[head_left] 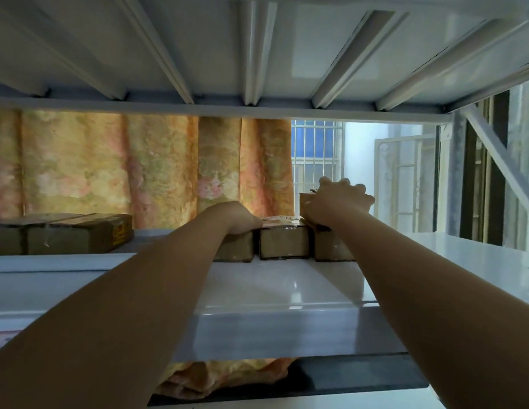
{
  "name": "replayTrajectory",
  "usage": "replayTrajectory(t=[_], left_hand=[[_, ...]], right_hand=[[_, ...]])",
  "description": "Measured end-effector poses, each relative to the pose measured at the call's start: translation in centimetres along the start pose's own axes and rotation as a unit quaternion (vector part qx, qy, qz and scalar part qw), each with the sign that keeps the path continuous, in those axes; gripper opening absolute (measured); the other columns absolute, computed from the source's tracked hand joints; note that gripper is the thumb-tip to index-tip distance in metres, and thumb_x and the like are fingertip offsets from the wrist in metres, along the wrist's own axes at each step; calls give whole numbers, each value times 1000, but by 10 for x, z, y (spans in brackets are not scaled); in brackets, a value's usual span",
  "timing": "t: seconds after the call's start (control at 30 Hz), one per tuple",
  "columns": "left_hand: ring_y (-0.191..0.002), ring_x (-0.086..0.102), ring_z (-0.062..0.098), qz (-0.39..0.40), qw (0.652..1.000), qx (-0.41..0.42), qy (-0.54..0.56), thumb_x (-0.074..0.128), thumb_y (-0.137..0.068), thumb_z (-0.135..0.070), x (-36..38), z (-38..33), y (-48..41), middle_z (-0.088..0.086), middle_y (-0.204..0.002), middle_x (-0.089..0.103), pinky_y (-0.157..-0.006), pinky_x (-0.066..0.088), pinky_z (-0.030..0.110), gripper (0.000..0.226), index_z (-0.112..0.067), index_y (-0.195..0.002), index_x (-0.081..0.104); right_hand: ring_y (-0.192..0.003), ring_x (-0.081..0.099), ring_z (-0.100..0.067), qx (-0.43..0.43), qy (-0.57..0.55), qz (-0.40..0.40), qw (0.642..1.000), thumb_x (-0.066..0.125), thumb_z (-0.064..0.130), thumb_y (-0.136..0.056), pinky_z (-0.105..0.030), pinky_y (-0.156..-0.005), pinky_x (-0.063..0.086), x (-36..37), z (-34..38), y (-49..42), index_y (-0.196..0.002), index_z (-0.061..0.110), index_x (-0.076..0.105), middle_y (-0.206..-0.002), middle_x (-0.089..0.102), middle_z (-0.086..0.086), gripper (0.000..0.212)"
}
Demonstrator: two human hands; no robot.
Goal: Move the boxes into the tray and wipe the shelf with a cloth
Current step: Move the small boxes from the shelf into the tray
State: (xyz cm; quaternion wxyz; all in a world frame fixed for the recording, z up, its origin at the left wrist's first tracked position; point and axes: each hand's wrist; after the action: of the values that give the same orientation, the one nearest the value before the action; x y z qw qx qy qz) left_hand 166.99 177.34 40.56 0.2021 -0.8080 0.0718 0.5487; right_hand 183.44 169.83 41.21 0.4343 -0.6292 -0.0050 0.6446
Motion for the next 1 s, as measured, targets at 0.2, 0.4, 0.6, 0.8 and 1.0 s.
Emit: replayTrajectory(t=[0.2,0.4,0.6,0.8,1.0], left_hand=[[-137,32,30,20,999,0,30,48,-84,-61,5,11,-5,13,-155,23,-99,33,33,90,-7,-149,14],[-101,49,24,-1,998,5,70,63,-70,-62,4,18,-8,11,-136,48,-71,38,29,89,-9,-137,40],[-89,52,24,-81,991,-5,109,65,-68,-59,3,17,-2,10,-116,58,-62,39,28,73,-8,-120,54],[-85,49,21,-181,968,7,176,58,-68,-56,-4,19,0,4,-109,53,-50,29,26,56,-17,-108,52],[-90,51,23,-225,945,-2,238,58,-66,-57,-7,24,1,5,-126,49,-67,37,29,66,-23,-122,48]], right_hand=[[-120,43,-38,-9,58,3,998,47,45,-81,-46,-89,37,1,4,1,-127,22,50,-129,46,-9,52],[-125,44,-40,7,47,44,998,48,50,-79,-63,-103,25,-6,4,-7,-138,25,40,-144,38,-6,65],[-112,46,-35,-24,1,-72,997,47,44,-77,-40,-78,34,5,0,0,-110,17,57,-123,48,-8,43],[-106,49,-37,-89,-13,-207,974,46,51,-82,-39,-80,36,-8,16,7,-112,19,62,-119,49,-10,47],[-114,48,-36,-95,-187,-128,969,48,50,-80,-43,-88,41,-22,56,11,-124,22,57,-125,45,-8,53]])
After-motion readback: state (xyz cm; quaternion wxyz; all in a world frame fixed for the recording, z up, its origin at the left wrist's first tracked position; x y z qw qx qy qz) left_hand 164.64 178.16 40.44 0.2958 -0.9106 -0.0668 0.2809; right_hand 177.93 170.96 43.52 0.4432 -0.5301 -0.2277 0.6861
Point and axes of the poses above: each hand's wrist, its own y-axis away from the middle knuckle, its own x-axis out of the palm, z = x × y
